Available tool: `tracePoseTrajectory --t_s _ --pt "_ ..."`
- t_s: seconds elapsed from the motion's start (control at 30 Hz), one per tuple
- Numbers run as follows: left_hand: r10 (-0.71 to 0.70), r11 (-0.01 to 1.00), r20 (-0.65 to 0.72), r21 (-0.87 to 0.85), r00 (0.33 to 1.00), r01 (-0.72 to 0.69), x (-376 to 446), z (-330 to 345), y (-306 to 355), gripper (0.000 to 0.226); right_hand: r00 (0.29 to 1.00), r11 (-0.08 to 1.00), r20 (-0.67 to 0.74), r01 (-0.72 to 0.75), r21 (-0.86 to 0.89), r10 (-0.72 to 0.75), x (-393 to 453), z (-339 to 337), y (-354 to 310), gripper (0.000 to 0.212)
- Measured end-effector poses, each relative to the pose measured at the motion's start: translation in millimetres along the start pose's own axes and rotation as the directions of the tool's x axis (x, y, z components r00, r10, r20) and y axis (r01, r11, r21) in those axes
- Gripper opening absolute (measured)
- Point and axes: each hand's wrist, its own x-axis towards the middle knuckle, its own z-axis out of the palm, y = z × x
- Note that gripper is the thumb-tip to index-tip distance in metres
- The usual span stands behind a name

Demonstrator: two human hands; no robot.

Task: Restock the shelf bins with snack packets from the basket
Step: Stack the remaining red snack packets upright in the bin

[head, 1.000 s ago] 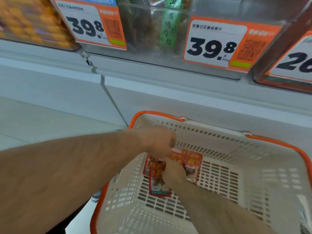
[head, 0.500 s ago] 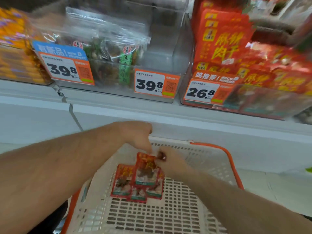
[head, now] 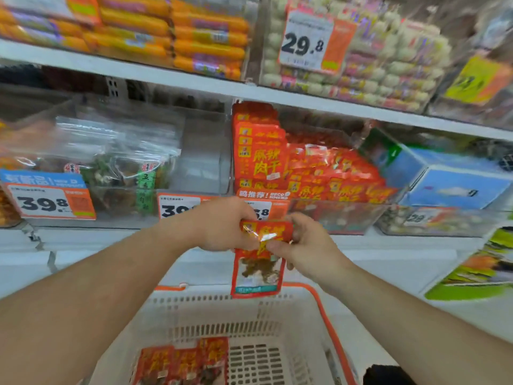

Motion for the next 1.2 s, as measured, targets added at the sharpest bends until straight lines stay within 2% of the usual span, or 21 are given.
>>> tracePoseTrajectory --t_s 0.07,0.13,0.17,0.23,0.27,0.33,0.4,0.47,0.57,0.67,0.83,0.97,1.2 --pt "0.053 0.993 -0.149 -0.1 0.987 -0.068 2.4 -1.9 9.4 0.018 0.999 0.997 -0.043 0.015 0.072 -0.012 -3.2 -11.5 -10.1 0.02" --pt "0.042 0.96 -0.313 -0.252 0.949 -0.126 3.2 -0.3 18.2 0.019 0.995 0.994 -0.081 0.071 0.081 -0.065 -6.0 -23.8 -18.6 0.017" --pt "0.02 0.931 -0.427 -0.322 0.904 -0.172 2.7 0.1 21.6 0.025 0.986 0.99 -0.128 0.117 0.081 -0.106 -5.8 -31.1 -22.0 0.018" --pt "-0.026 0.87 -0.639 -0.393 0.769 -0.297 2.7 -1.5 23.0 0.037 0.941 0.968 -0.266 0.239 0.08 -0.21 -5.0 -48.6 -32.9 0.019" --pt "-0.051 0.862 -0.713 -0.385 0.699 -0.331 4.1 -3.0 21.8 0.033 0.901 0.949 -0.345 0.305 0.075 -0.262 -3.6 -58.3 -38.9 0.018" --pt "-0.108 0.909 -0.784 -0.327 0.611 -0.258 9.7 -5.6 16.2 0.021 0.809 0.913 -0.491 0.403 0.063 -0.323 1.9 -76.5 -52.0 0.018" --pt "-0.194 0.948 -0.753 -0.309 0.628 -0.078 17.5 -3.6 7.8 0.048 0.731 0.89 -0.598 0.452 0.063 -0.329 11.7 -90.9 -64.4 0.02" --pt "-0.283 0.94 -0.7 -0.338 0.656 0.044 23.1 1.7 1.5 0.081 0.687 0.886 -0.651 0.461 0.046 -0.323 24.7 -99.2 -73.6 0.018" --pt "-0.368 0.917 -0.61 -0.365 0.702 0.164 27.5 7.5 -1.4 0.105 0.719 0.92 -0.621 0.391 -0.012 -0.314 49.5 -103.7 -77.1 0.01" --pt "-0.347 0.937 -0.583 -0.252 0.734 0.243 31.8 7.9 -0.9 0.104 0.79 0.951 -0.544 0.303 -0.054 -0.283 72.6 -104.3 -74.6 0.007" --pt "-0.293 0.95 -0.648 -0.113 0.703 0.292 33.3 9.9 -5.1 0.089 0.856 0.975 -0.466 0.188 -0.122 -0.223 102.2 -100.6 -63.3 0.008" --pt "-0.272 0.952 -0.669 -0.084 0.692 0.293 34.0 12.6 -5.8 0.086 0.909 0.99 -0.393 0.117 -0.073 -0.136 113.8 -94.7 -58.8 0.006" --pt "-0.262 0.953 -0.686 -0.075 0.678 0.293 33.7 12.4 -5.2 0.088 0.937 0.979 -0.34 0.013 -0.205 -0.083 123.5 -85.8 -49.7 0.012"
